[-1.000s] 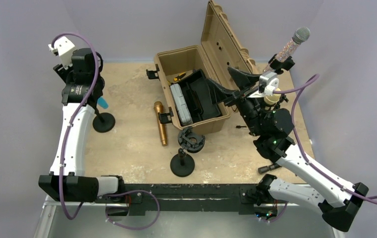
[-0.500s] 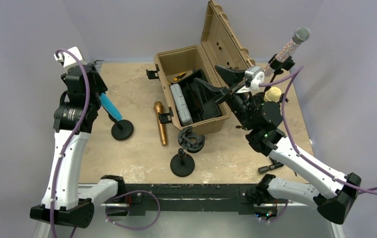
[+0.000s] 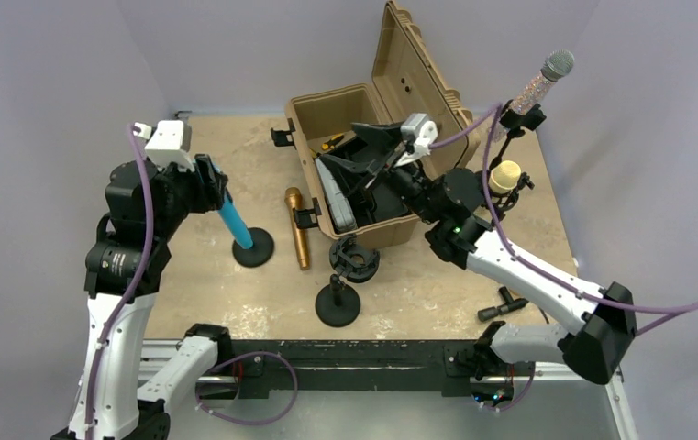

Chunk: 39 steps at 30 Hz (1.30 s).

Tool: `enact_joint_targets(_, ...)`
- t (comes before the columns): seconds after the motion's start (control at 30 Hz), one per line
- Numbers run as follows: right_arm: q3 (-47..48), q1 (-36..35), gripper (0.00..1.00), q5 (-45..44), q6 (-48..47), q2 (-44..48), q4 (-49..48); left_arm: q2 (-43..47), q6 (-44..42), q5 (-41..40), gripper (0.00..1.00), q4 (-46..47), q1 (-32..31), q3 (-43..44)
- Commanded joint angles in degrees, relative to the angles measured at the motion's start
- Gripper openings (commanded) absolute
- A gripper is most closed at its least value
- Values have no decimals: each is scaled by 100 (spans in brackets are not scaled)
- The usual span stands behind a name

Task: Remove the microphone from the stand

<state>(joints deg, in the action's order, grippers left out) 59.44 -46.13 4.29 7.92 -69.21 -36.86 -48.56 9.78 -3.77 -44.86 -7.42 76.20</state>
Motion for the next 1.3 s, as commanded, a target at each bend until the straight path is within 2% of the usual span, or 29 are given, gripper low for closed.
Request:
enact_joint_targets(0.0, 409, -31, 88, 1215, -27, -436, -391, 202, -234, 1720, 0, 366, -132, -78)
enact_joint_targets(0.17, 724, -120, 87, 2240, -424, -1014, -491, 390, -564, 1996, 0, 37, -243, -187)
enact_joint_targets(0.37, 1301, -310, 87, 2558, -967, -1729, -468, 660, -684, 2010, 0, -194, -295, -268)
enact_joint_targets(0.4, 1394, -327, 87, 2587, -964, -1836, -475, 669, -653, 2030, 3, -217, -295, -285)
enact_joint_targets(0.53, 1523, -475, 86, 2603, -943, -2061, -608, 672, -516, 1921, 33, -227, -295, -297)
enact_joint_targets(0.67, 1487, -537, 86, 2599, -880, -2200, -807, 531, -263, 1626, 52, -163, -295, -152)
enact_joint_targets(0.73, 1491, -544, 86, 2541, -855, -2252, -827, 394, -88, 1488, 65, -168, -295, -13)
enact_joint_targets(1.0, 1318, -551, 85, 1981, -836, -2150, -826, 104, 300, 1086, 96, -315, -466, 237)
enact_joint_targets(1.1, 1113, -546, 85, 1544, -838, -1964, -896, 248, 495, 246, 98, -354, -763, 106)
enact_joint_targets(1.13, 1039, -542, 86, 1426, -742, -1904, -964, 298, 639, -150, 97, -352, -886, 62)
enact_joint_targets(1.2, 949, -546, 86, 1103, -571, -1820, -1010, 369, 957, -886, 88, -332, -1175, 11)
enact_joint_targets(1.27, 893, -540, 86, 902, -517, -1746, -990, 352, 1245, -1773, 86, -326, -1630, -12)
